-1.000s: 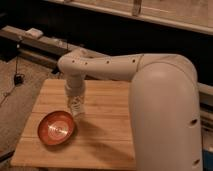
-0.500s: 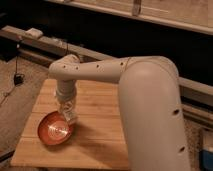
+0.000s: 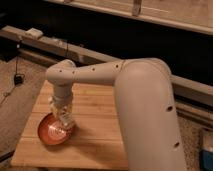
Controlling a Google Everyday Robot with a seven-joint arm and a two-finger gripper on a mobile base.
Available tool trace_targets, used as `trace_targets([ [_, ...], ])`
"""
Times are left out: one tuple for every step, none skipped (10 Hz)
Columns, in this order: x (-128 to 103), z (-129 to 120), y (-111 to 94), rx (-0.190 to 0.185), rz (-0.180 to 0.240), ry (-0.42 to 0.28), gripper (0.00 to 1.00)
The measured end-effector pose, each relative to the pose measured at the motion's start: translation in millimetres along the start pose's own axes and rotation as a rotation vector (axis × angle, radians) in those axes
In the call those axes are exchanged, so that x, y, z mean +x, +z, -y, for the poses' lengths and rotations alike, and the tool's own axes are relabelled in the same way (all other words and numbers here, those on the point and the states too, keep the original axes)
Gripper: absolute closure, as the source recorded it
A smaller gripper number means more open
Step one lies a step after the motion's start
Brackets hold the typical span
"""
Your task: Place the bottle in the ceramic bowl
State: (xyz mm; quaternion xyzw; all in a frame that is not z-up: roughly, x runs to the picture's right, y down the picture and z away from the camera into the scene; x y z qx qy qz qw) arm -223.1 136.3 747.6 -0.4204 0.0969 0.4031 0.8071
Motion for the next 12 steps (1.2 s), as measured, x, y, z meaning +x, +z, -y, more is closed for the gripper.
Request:
trace_targets([
  [-0.7, -6.3, 3.5, -0.006, -0.005, -0.024, 0.4],
  [-1.2, -9.9, 5.6, -0.011, -0.009, -0.04, 0.3],
  [-1.6, -12.0, 8.8, -0.017, -0.014, -0.056, 0.25],
  [-2.8, -14.2, 11.0, -0.022, -0.013, -0.072, 0.24],
  [-5.3, -17.8, 14.7, -0.028, -0.008, -0.092, 0.24],
  [-6.9, -20.1, 16.8, -0.032, -0.005, -0.105, 0.24],
  [-8.5, -22.4, 19.3, -0.037, -0.002, -0.118, 0.24],
  [-9.5, -24.0, 21.6, -0.043, 0.005, -0.131, 0.24],
  [-9.8, -24.0, 21.8, -0.045, 0.008, -0.133, 0.24],
  [-9.7, -23.5, 21.5, -0.045, 0.009, -0.132, 0.24],
  [-9.7, -23.3, 21.5, -0.045, 0.009, -0.132, 0.24],
  [-9.6, -23.1, 21.5, -0.045, 0.009, -0.132, 0.24],
])
